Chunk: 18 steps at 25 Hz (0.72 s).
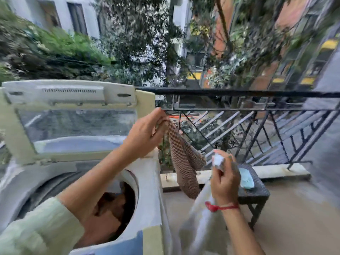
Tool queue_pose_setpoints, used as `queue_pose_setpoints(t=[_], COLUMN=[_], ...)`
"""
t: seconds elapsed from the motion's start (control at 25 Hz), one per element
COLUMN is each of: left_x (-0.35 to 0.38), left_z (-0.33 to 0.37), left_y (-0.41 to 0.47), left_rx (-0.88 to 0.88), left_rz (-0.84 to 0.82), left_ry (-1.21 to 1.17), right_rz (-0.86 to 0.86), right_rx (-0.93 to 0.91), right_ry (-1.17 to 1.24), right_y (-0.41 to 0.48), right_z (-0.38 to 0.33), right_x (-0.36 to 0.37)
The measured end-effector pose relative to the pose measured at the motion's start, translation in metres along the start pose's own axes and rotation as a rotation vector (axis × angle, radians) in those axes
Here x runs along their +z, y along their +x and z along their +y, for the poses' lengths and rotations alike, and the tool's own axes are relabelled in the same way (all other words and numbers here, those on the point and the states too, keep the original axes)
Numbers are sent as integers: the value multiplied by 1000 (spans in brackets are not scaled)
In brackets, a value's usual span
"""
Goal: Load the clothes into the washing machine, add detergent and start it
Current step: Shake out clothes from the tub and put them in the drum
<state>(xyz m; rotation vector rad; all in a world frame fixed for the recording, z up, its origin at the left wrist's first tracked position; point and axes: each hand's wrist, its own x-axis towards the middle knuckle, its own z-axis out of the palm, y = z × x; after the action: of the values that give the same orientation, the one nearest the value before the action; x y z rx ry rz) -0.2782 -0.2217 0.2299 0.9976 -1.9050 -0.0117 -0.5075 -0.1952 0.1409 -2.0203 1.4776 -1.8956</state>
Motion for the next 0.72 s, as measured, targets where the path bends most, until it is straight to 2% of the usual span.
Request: queue_pose_setpoints(t=[0.12, 0.2, 0.28, 0.4, 0.48, 0.6, 0.72], left_x=[-60, -98, -138, -188, -215, -248, -271], left_z=[-15, -26, -40, -72, -91, -114, -151], left_y=[-9, -21, -36, -64, -86, -117, -144], left_rx=[-248, -282, -274, -296, -316, -342, -422], left_rz=[259, 401, 487, 520, 532, 541, 485], left_ry=[-483, -507, -456, -251, -93, 15, 81], right_rz=[-170, -394, -672, -909, -1003, -1166, -1159], right_rx=[-44, -42, -73, -133, -135, -71, 75], right_ry=[7, 57, 99, 111, 154, 218, 208], right_y=[11, 11, 6, -13, -31, -59, -75], right_z=[-47, -73, -98, -131, -153, -177, -176], right_x=[45, 80, 120, 177, 207, 245, 277])
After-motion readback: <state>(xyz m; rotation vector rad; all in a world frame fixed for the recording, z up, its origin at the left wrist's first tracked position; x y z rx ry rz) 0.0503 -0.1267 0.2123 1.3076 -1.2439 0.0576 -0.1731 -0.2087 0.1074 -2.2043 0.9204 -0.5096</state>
